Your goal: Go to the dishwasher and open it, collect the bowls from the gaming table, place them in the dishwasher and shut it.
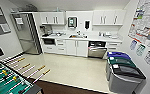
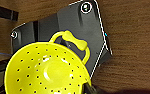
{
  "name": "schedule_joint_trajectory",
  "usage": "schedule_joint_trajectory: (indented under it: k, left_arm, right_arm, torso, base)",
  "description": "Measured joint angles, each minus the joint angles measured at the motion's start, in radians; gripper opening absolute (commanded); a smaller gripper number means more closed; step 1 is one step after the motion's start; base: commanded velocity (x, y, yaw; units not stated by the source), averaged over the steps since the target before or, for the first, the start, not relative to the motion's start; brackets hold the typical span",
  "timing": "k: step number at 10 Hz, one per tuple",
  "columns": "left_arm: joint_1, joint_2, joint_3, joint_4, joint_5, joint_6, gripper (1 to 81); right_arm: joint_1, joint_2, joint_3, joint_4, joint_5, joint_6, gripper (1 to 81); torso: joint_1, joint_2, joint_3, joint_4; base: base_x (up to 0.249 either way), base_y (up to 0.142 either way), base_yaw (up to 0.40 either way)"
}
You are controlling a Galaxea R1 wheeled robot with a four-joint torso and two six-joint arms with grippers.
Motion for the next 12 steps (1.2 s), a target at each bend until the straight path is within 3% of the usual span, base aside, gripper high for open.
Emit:
schedule_joint_trajectory:
  k: [4, 12]
  left_arm:
    - [0.000, 0.000, 0.000, 0.000, 0.001, 0.000, 1.0]
    - [0.001, -0.004, 0.000, 0.000, 0.000, 0.000, 1.0]
  right_arm:
    - [0.000, 0.000, 0.000, 0.000, 0.000, 0.000, 1.0]
    - [-0.001, -0.006, -0.001, 0.000, 0.000, 0.000, 1.0]
  torso:
    - [0.000, 0.000, 0.000, 0.000]
    - [0.000, 0.000, 0.000, 0.000]
  base:
    - [0.164, -0.070, 0.000]
    - [0.163, 0.000, 0.000]
